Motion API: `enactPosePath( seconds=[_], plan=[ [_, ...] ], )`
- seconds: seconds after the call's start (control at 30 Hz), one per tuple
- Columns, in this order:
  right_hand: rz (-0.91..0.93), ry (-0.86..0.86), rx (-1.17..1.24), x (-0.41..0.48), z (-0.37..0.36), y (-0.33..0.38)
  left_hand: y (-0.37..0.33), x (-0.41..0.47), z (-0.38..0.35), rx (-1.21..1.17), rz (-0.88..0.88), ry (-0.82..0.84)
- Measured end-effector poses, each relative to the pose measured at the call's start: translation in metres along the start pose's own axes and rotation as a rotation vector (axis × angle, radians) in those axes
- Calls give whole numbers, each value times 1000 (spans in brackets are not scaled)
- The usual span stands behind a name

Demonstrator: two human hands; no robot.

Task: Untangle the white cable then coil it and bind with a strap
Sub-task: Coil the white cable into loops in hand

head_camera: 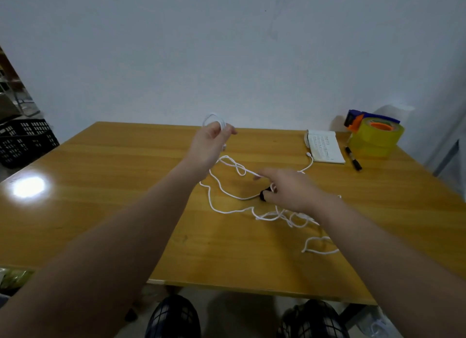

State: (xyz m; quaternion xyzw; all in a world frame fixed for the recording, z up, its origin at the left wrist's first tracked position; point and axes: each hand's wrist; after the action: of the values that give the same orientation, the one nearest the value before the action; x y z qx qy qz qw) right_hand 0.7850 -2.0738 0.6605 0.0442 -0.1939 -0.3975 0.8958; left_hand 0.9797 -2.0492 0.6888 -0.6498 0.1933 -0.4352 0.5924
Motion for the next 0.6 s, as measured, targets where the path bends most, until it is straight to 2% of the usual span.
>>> enactPosePath(
  seconds=[0.1, 0.2, 0.33, 0.5, 0.6],
  plan=[
    [142, -81, -18, 2, 1, 3, -1, -11, -8, 184, -53, 181],
    [167, -171, -26, 8, 7, 6, -3, -16, -14, 194, -14, 314],
    [176, -183, -1, 15, 14, 7, -14, -24, -25, 279, 47, 386],
    [83, -216, 208, 15, 17, 13, -19, -27, -33, 295, 148, 427],
    [-28, -309, 304, 14, 15, 8, -21, -29, -32, 453, 30, 488]
  ],
)
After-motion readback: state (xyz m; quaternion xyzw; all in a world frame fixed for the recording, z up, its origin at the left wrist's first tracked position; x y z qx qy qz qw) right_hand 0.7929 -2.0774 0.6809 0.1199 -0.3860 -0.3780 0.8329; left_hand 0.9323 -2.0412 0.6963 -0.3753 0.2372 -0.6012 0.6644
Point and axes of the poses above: each hand's wrist, its own x-axis towards the middle knuckle, its own z-axis out of the back of the hand, y = z × x, and after that the axes turned 14 degrees about -y, right-handed
